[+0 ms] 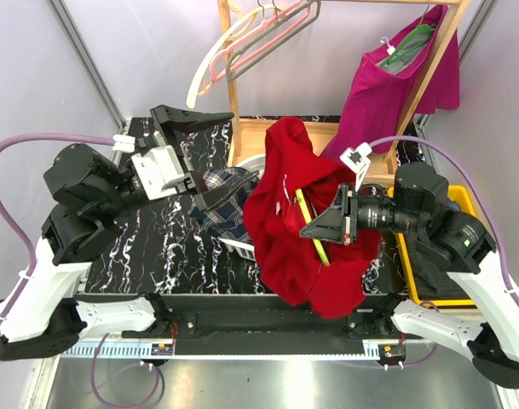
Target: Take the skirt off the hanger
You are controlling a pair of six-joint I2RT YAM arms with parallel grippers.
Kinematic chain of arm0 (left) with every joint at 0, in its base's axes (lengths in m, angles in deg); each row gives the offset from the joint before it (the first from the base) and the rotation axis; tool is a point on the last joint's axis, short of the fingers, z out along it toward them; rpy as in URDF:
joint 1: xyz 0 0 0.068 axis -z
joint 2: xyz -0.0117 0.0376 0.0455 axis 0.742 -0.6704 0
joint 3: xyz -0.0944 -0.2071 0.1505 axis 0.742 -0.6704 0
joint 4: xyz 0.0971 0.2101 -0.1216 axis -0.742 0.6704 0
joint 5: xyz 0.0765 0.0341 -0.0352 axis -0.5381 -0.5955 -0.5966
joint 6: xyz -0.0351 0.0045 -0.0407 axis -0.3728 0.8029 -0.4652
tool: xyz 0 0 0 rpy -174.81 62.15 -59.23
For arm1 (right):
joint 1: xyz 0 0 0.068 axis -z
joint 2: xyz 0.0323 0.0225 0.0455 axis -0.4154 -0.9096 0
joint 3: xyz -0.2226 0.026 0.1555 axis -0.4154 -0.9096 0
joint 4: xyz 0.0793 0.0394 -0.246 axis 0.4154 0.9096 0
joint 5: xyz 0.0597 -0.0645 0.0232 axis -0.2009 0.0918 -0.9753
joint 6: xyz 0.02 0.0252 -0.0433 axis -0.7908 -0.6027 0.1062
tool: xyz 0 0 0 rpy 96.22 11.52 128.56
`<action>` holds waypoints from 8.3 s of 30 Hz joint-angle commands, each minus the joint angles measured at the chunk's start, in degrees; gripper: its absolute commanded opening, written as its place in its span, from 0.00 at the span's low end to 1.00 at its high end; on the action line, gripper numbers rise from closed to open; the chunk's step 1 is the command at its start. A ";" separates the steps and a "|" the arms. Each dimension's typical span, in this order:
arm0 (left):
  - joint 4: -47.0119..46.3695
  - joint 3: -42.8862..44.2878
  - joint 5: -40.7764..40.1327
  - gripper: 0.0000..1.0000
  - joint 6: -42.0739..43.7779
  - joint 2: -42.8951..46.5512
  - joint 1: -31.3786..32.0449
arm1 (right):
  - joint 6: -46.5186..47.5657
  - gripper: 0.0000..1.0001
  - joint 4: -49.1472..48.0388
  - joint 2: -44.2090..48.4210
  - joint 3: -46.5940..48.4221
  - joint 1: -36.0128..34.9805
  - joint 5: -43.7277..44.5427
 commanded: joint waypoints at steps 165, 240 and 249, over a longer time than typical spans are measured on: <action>-22.47 -3.41 41.53 0.99 -38.81 1.03 -31.72 | 10.55 0.00 -17.88 -2.11 14.87 -0.43 6.24; 21.65 6.17 31.52 0.00 -1.72 -10.41 -11.32 | 10.63 0.71 -21.06 -12.75 23.83 -0.43 7.08; 21.40 2.80 5.51 0.00 4.44 -6.26 -11.50 | 15.83 1.00 -14.63 -2.82 18.85 -0.43 32.16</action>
